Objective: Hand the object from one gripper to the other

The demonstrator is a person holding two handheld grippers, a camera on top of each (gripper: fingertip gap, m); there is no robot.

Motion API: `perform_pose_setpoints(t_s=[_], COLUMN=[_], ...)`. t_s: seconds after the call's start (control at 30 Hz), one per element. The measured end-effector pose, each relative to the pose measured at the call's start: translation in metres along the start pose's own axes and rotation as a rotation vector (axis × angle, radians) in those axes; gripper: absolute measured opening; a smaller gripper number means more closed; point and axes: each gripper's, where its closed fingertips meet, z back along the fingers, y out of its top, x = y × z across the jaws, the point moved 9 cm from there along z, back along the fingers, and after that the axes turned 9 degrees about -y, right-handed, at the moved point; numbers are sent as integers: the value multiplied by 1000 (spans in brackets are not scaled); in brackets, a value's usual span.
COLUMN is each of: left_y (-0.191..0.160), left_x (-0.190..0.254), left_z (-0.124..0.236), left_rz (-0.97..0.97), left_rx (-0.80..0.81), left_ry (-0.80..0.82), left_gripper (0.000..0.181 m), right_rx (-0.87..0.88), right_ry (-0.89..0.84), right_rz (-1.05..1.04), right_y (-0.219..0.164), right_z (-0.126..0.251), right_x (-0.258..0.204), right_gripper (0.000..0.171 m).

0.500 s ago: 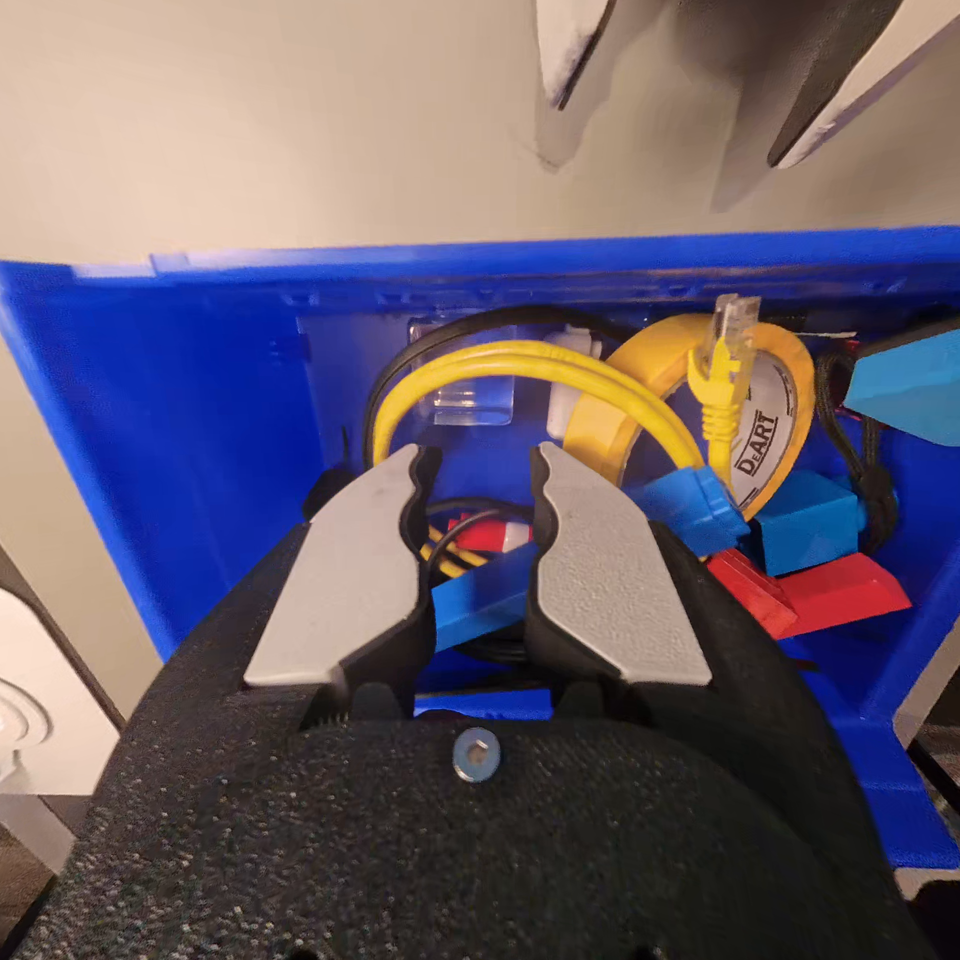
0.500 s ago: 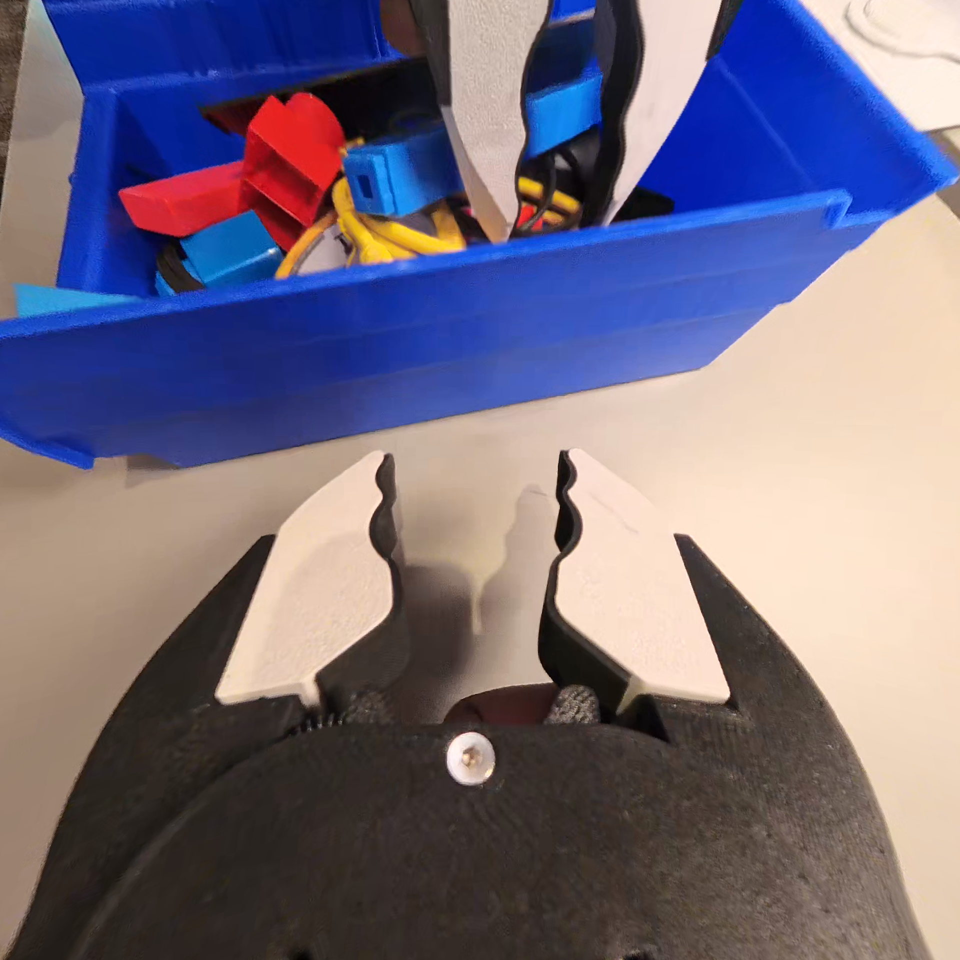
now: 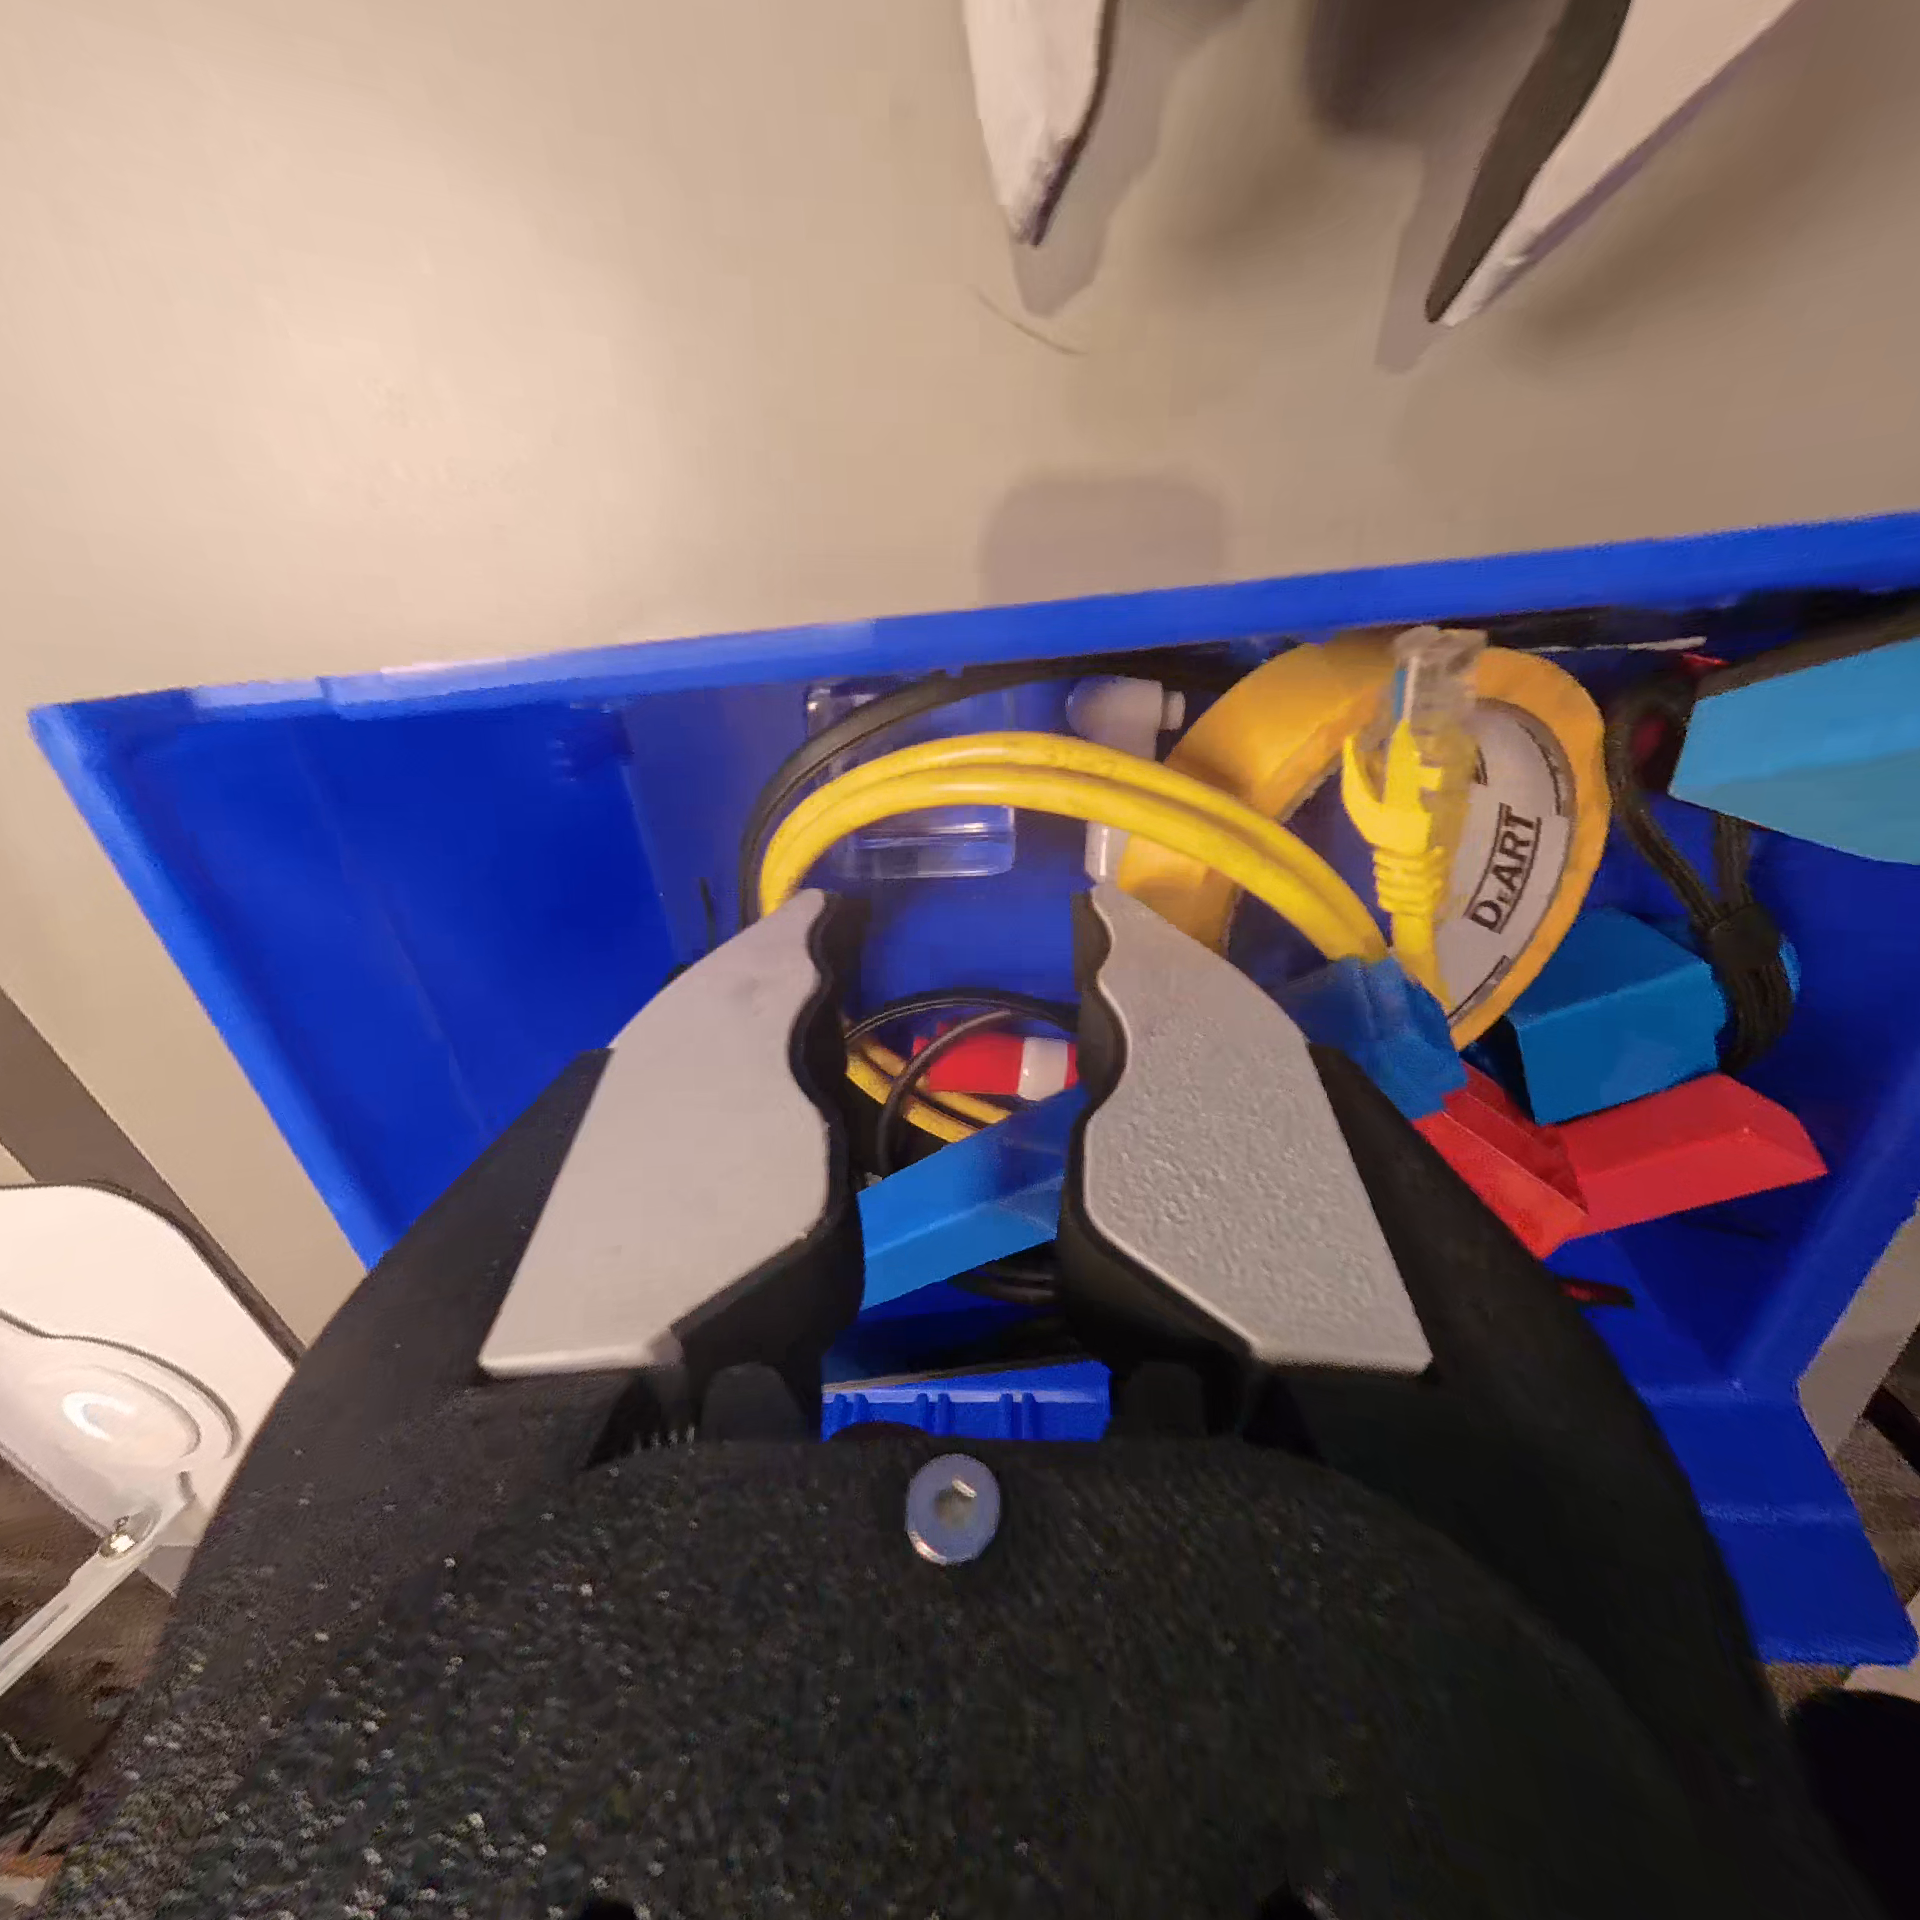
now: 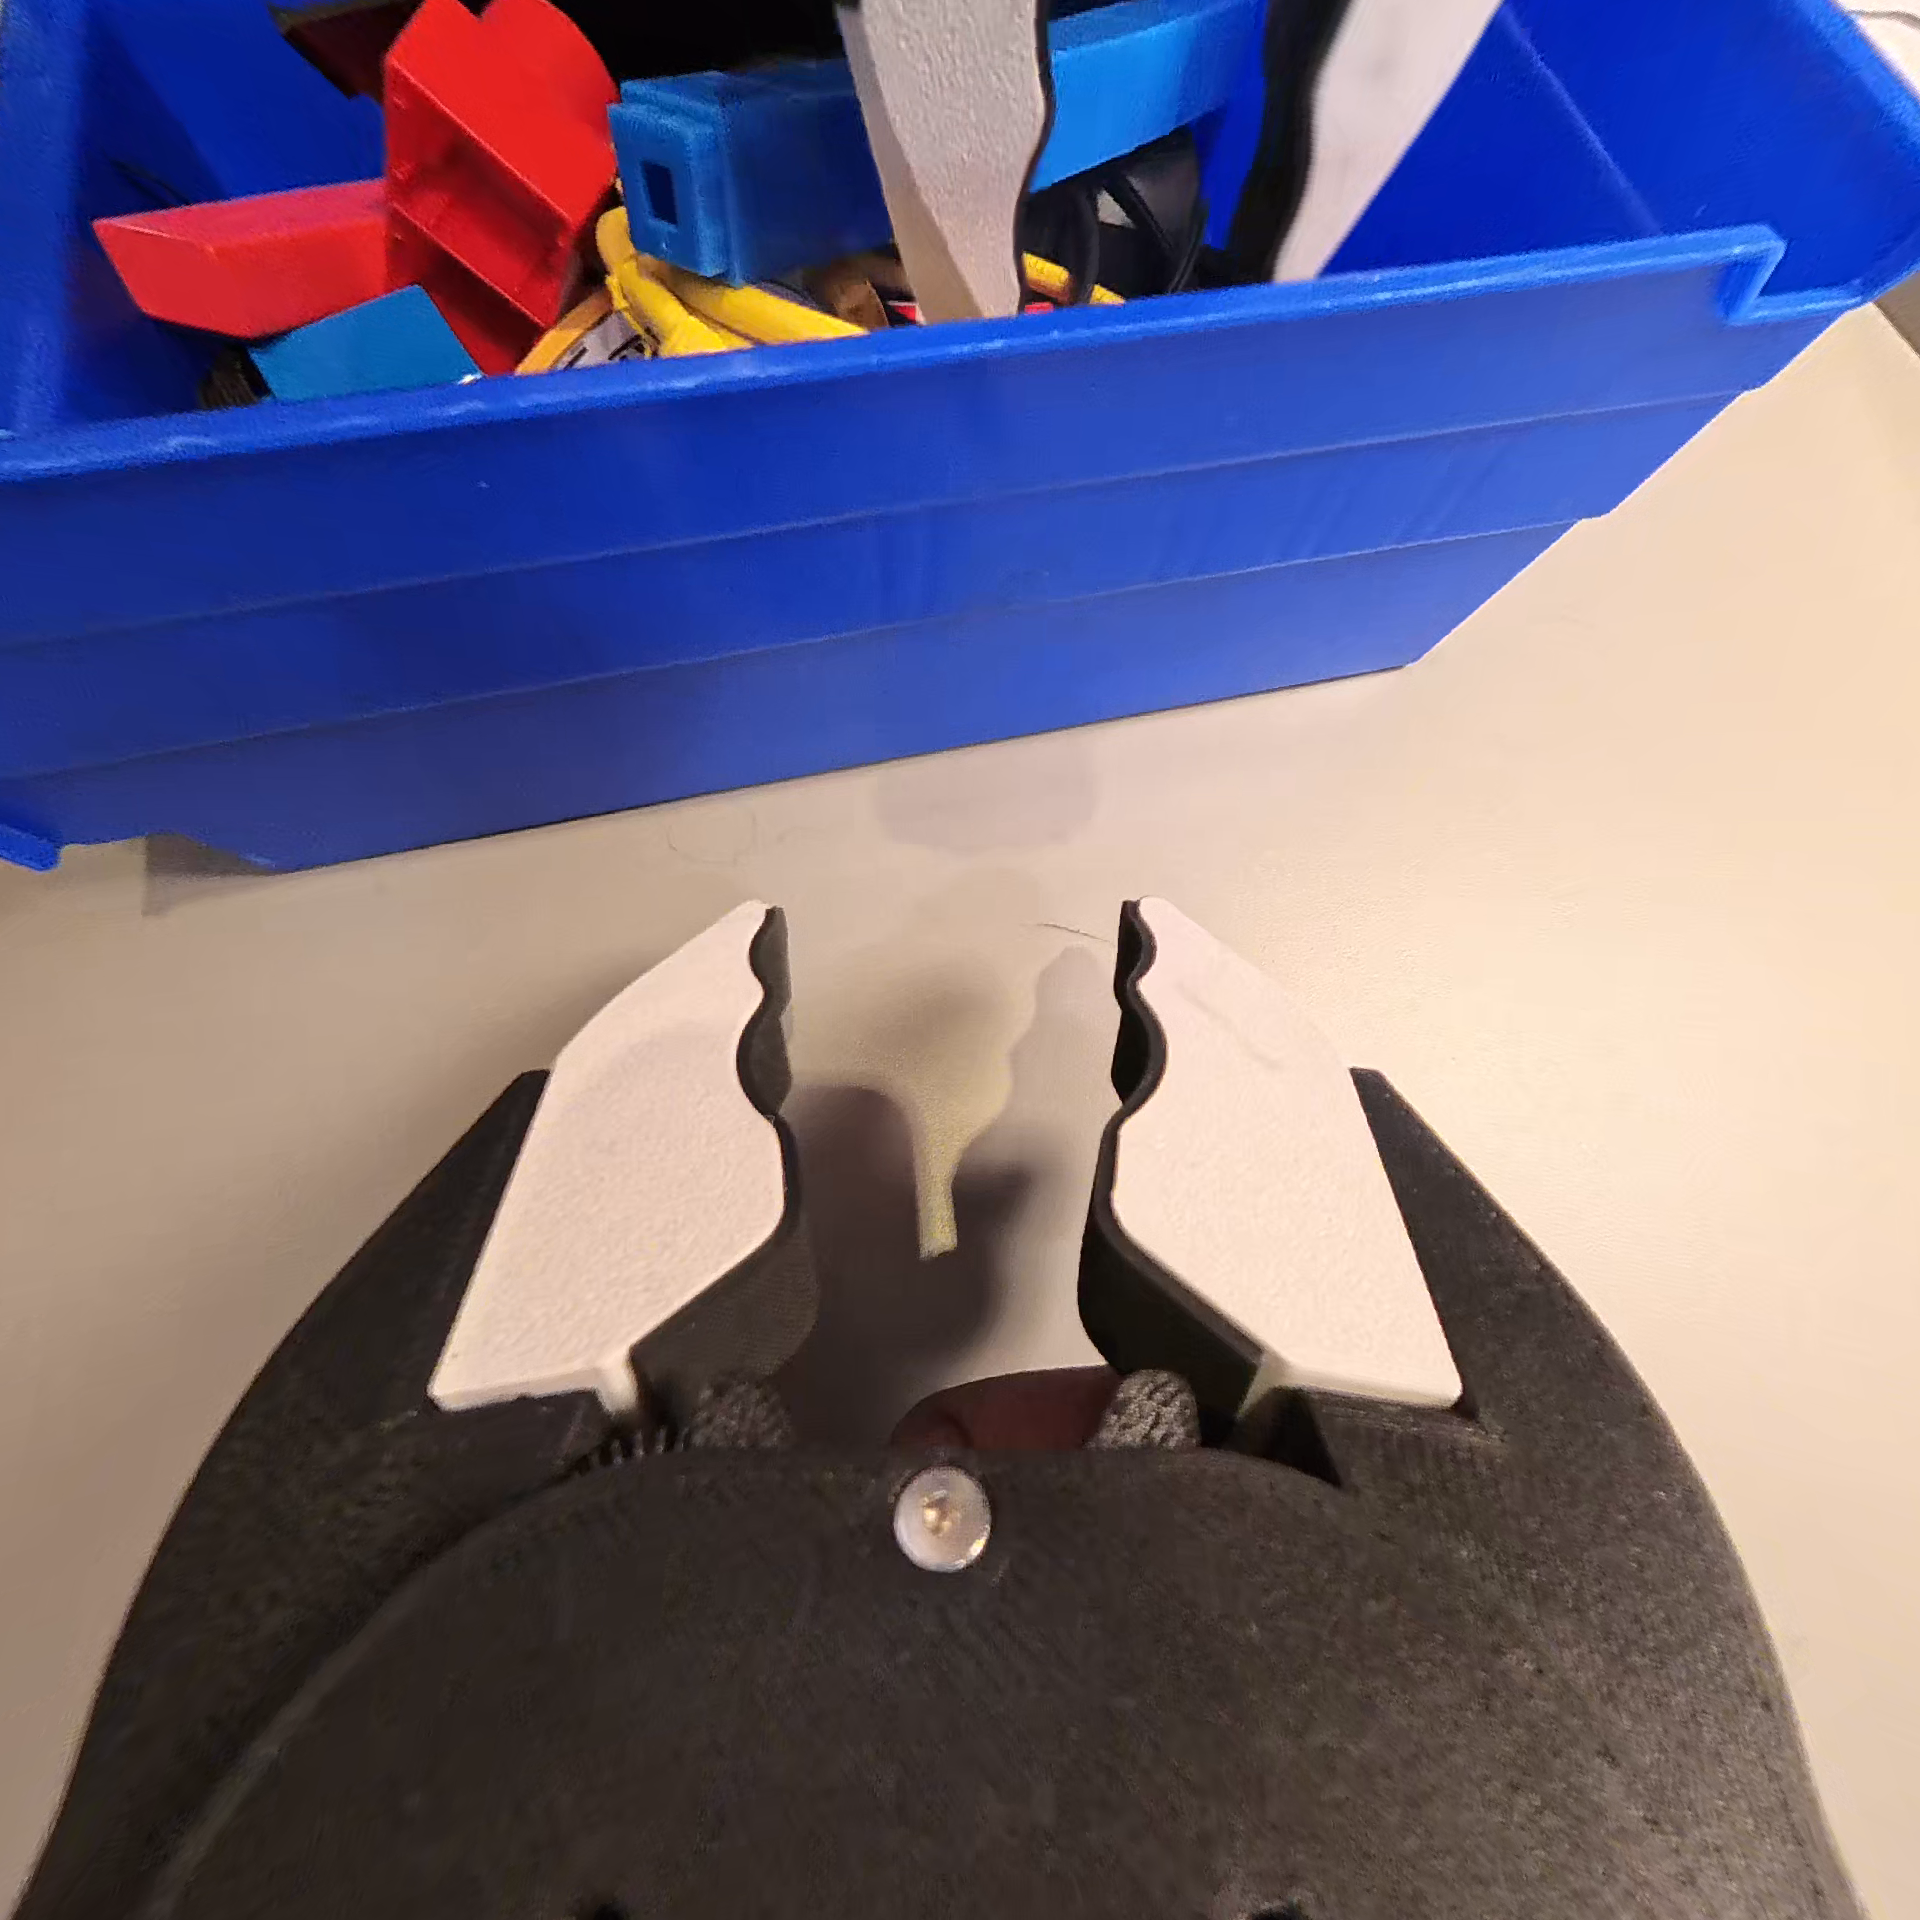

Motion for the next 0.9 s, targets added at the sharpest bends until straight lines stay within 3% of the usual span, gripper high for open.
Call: perform_pose_setpoints(t_s=[0.03,0.27,0.53,0.6,0.7,0.9], left_y=[-1,-3,-1,0,0,1], left_x=[1,-7,-8,-11,-4,-1], left_z=[-2,-17,-25,-21,-19,-19], left_rz=[-7,21,55,71,58,65], left_rx=[-17,-44,-30,-18,-7,-18], left_ry=[-15,-54,36,118,96,81], left_gripper=[40,47,60,83,68,61], right_rx=[-1,-17,-38,-38,-36,-38], right_ry=[0,-3,3,1,-1,-10], right_rz=[-1,2,14,15,12,20], right_y=[0,-2,-4,-4,-3,-3], right_z=[0,-3,-7,-7,-7,-6], right_x=[0,-1,-3,-3,-2,-3], right_gripper=[61,62,62,62,62,62])
